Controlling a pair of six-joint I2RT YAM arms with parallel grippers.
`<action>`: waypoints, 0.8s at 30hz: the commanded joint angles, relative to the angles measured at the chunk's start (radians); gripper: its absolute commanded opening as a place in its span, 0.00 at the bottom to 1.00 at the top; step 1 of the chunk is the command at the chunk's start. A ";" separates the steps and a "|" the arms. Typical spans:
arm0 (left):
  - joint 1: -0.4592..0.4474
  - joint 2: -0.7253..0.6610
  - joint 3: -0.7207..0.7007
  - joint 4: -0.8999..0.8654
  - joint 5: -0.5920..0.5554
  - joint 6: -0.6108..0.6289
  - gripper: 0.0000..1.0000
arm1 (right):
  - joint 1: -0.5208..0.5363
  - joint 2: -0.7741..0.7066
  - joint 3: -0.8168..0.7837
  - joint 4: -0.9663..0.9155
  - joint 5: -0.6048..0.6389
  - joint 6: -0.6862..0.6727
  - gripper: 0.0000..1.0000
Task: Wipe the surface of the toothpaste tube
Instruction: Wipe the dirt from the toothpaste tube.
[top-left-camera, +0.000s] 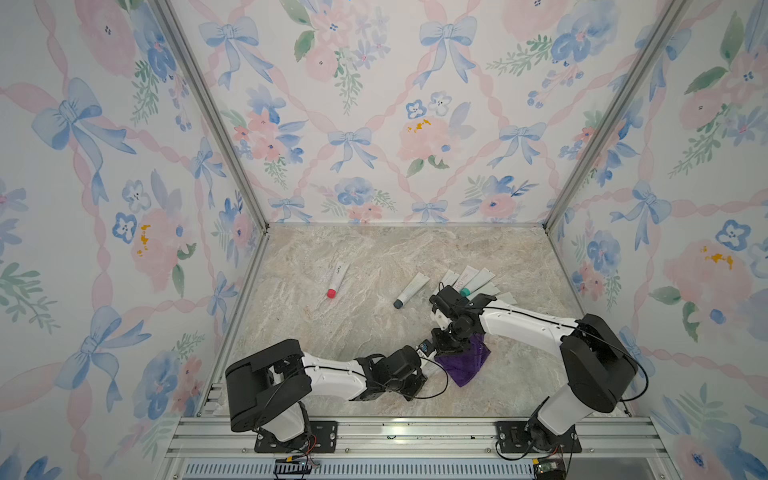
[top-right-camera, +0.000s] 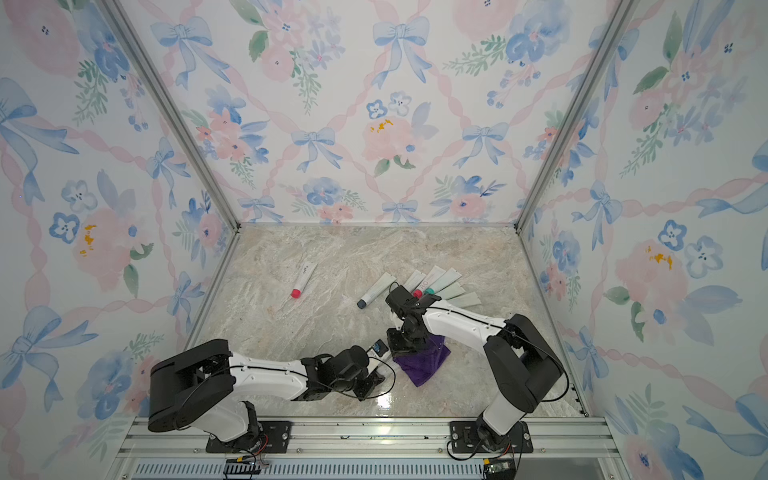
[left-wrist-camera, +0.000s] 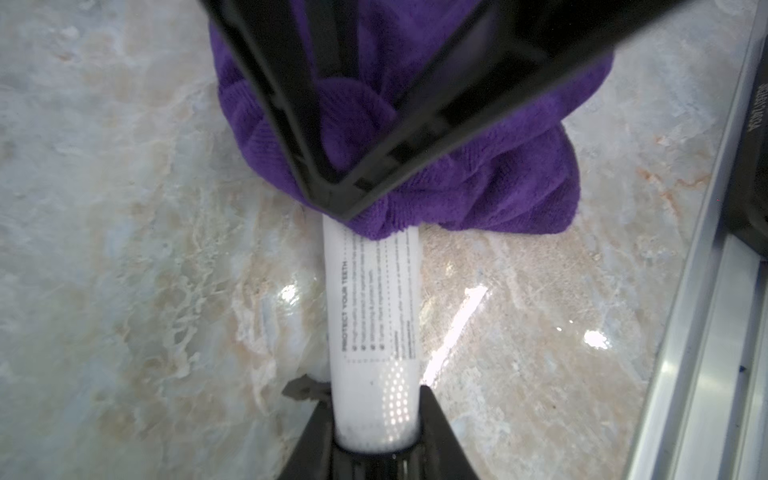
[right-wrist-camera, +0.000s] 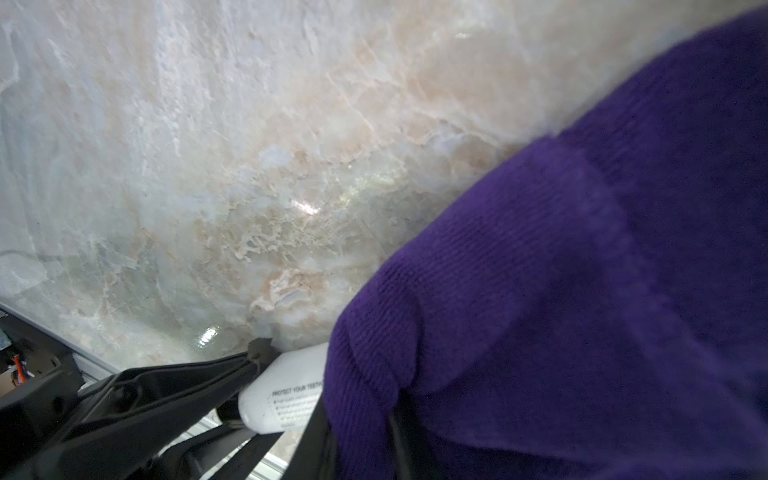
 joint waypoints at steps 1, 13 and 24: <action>0.008 0.002 -0.014 -0.010 -0.010 -0.001 0.27 | -0.028 0.065 -0.005 -0.062 0.069 -0.038 0.20; 0.009 -0.004 -0.018 -0.010 -0.013 -0.001 0.27 | -0.111 0.101 0.007 -0.157 0.326 -0.092 0.20; 0.009 0.006 -0.014 -0.010 -0.013 -0.001 0.27 | 0.010 0.043 0.008 -0.050 0.046 -0.020 0.20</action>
